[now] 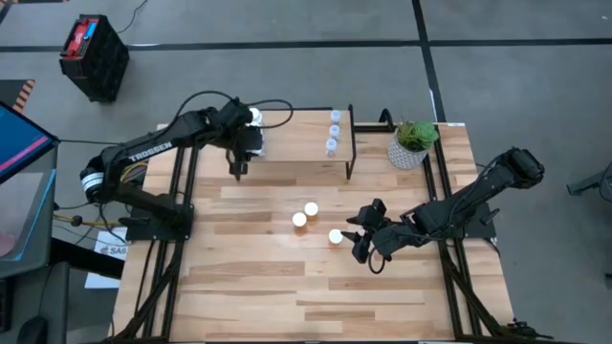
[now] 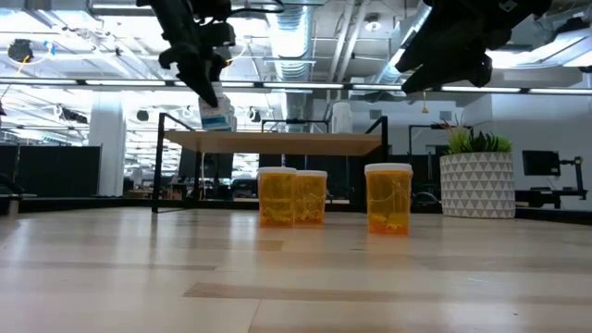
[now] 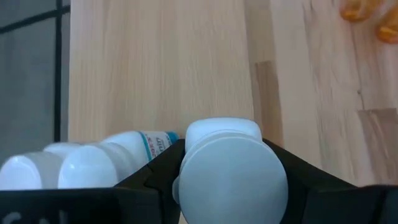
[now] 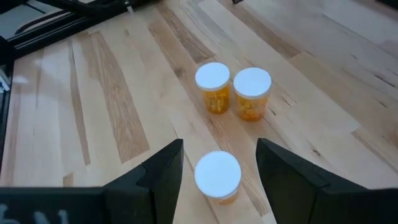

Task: Pick and place medicine bottles onto shelf by color
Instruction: Put the white pill bottle on the shelf aligned with the other white pill bottles

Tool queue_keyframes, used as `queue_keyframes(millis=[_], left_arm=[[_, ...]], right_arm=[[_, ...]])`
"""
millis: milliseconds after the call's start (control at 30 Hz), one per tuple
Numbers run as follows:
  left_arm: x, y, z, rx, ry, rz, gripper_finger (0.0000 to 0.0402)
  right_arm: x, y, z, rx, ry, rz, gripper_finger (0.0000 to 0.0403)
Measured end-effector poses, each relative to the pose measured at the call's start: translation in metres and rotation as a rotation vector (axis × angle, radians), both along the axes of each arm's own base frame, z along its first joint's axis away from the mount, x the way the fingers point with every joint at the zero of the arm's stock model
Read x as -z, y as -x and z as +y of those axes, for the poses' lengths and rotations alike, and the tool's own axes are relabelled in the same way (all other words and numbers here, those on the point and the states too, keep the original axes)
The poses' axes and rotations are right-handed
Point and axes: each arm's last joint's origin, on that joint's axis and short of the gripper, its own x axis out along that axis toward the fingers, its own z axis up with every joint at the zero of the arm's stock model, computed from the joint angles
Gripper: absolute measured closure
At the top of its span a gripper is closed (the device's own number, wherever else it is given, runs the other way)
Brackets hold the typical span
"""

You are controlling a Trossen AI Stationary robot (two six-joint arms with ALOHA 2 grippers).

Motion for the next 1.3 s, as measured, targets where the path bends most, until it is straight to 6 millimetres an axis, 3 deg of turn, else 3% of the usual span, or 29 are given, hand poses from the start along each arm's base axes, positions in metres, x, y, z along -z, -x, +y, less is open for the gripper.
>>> queue_keyframes(millis=[333,533,833,1300], left_arm=[[-0.014,-0.001,0.000,-0.084,-0.029,-0.028,0.0208],[-0.011,0.001,-0.001,-0.091,0.005,0.002,0.0194],[-0.008,0.000,0.002,-0.106,-0.046,0.045,0.0192],[-0.025,-0.002,0.002,-0.099,-0.064,-0.020,0.0191]], right_arm=[[0.000,0.000,0.000,-0.001,-0.001,0.000,0.0179],[0.000,0.000,0.000,-0.003,-0.002,0.001,0.0179],[0.000,0.000,0.000,-0.003,-0.002,0.000,0.0179],[0.000,0.000,0.001,-0.023,-0.019,0.007,0.0179]])
